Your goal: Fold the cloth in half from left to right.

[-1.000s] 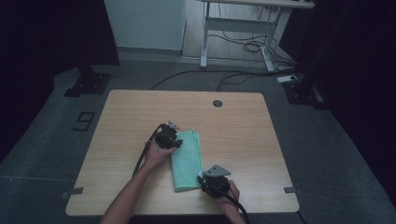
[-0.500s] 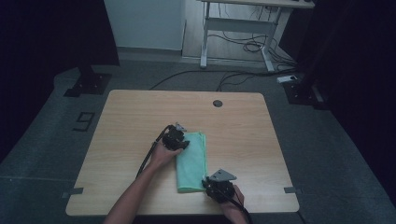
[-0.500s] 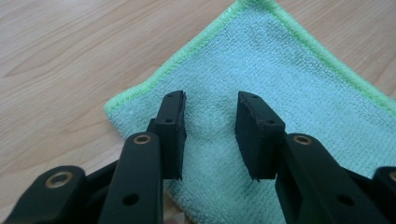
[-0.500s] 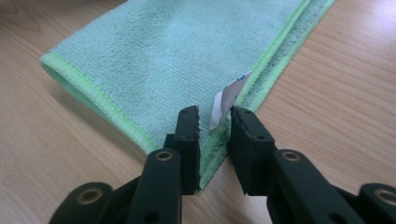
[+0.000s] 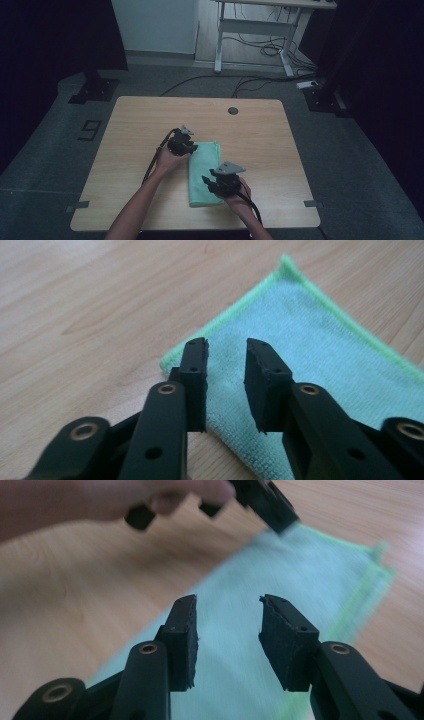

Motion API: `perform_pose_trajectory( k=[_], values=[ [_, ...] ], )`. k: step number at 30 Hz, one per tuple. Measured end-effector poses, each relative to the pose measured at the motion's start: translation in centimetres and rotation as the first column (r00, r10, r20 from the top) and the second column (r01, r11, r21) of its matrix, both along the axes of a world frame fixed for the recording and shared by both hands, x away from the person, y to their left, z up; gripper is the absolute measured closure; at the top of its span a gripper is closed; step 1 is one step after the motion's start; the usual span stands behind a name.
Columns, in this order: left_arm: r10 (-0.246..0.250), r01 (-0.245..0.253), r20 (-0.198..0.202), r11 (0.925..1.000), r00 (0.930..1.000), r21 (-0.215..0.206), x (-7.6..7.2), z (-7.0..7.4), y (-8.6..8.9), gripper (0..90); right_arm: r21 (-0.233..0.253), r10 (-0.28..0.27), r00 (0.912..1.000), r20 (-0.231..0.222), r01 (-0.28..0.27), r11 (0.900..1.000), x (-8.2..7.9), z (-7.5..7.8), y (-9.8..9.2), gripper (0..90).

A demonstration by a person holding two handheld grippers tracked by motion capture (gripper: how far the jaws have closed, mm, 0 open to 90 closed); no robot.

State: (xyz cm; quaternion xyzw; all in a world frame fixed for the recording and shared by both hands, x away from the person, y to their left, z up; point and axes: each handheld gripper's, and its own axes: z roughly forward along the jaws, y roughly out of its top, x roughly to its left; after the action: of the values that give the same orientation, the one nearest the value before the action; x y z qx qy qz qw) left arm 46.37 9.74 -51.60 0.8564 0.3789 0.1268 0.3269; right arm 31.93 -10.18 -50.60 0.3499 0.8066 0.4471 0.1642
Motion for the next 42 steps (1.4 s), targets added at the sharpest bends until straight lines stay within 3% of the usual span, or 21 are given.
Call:
perform_pose_trajectory(
  k=[7, 13, 18, 23, 30, 37, 42],
  values=[
    [-0.008, 0.008, -0.022, 0.9998, 0.9997, 0.020, 0.2, -1.3, -0.4, 73.8, -0.025, 0.012, 0.9982, -0.059, -0.014, 1.000, 4.8, -1.7, 3.6, 56.4],
    [-0.002, 0.002, -0.034, 1.0000, 0.9994, 0.002, 0.3, -1.6, -0.3, 73.8, -0.066, 0.021, 0.9961, -0.086, -0.027, 0.997, 6.5, -2.8, 4.9, 54.8],
    [0.003, -0.004, -0.043, 0.9997, 0.9991, -0.024, 0.3, -1.8, 0.0, 73.7, -0.112, 0.040, 0.9942, -0.100, -0.051, 0.992, 5.3, -3.9, 5.3, 52.7],
    [0.008, -0.009, -0.032, 0.9996, 0.9995, -0.027, 0.2, -1.9, 0.0, 73.7, -0.124, 0.063, 0.9965, -0.055, -0.070, 0.990, 2.6, -4.2, 5.1, 52.4],
    [0.009, -0.010, -0.027, 0.9994, 0.9996, -0.032, 0.2, -2.0, 0.0, 73.7, -0.126, 0.114, 0.9925, -0.045, -0.119, 0.985, -0.7, -4.3, 5.1, 52.8],
    [0.003, -0.004, -0.032, 0.9992, 0.9995, -0.041, 0.3, -2.0, 0.1, 73.7, -0.115, 0.133, 0.9898, -0.052, -0.138, 0.984, -2.2, -4.3, 4.9, 54.3],
    [0.004, -0.005, -0.031, 0.9992, 0.9995, -0.039, 0.2, -2.0, 0.0, 73.5, -0.100, 0.122, 0.9912, -0.051, -0.127, 0.987, -2.3, -4.5, 4.8, 54.6]
  ],
)
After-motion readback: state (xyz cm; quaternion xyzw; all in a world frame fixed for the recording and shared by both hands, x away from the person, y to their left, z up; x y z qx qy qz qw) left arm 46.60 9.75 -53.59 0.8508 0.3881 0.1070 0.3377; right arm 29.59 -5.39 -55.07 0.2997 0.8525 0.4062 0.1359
